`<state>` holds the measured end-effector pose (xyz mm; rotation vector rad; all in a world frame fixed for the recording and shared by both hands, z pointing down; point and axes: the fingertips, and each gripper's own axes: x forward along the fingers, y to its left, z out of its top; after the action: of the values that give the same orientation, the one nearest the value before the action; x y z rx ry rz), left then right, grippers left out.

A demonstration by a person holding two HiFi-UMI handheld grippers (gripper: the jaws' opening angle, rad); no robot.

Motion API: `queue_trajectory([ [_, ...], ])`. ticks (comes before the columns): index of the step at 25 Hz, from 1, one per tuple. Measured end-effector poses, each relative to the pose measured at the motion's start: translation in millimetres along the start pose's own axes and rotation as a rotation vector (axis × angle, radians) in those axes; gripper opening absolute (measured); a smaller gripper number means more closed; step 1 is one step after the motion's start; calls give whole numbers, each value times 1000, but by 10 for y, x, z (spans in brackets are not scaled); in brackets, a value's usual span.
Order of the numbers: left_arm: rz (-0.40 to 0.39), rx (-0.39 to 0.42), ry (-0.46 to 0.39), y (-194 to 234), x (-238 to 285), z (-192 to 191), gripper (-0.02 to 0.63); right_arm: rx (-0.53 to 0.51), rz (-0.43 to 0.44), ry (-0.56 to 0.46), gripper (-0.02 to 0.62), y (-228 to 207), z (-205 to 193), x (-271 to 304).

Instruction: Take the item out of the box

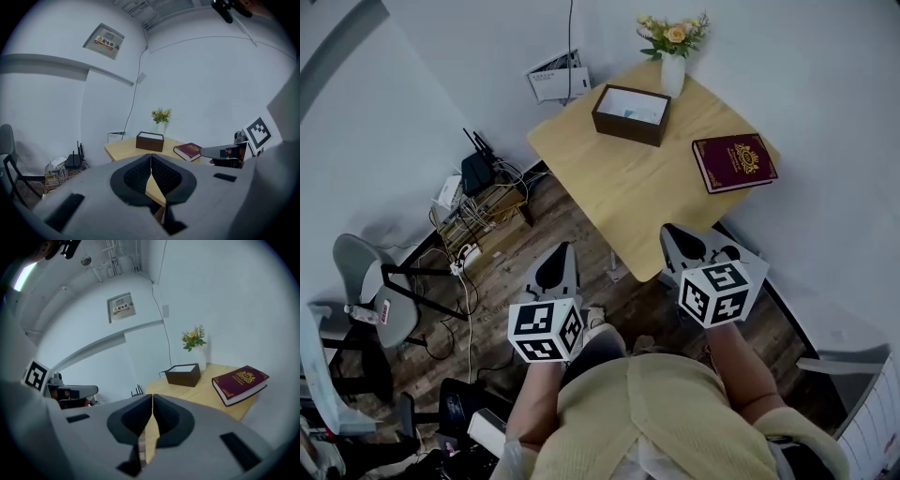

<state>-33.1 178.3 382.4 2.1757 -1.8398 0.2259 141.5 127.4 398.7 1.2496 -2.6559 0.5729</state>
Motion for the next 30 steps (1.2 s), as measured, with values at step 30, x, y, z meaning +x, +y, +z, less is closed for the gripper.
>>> queue_trajectory([
  [30,-197,22,64,1041,1145,335,23,26,-164,47,31,42,294,1351],
])
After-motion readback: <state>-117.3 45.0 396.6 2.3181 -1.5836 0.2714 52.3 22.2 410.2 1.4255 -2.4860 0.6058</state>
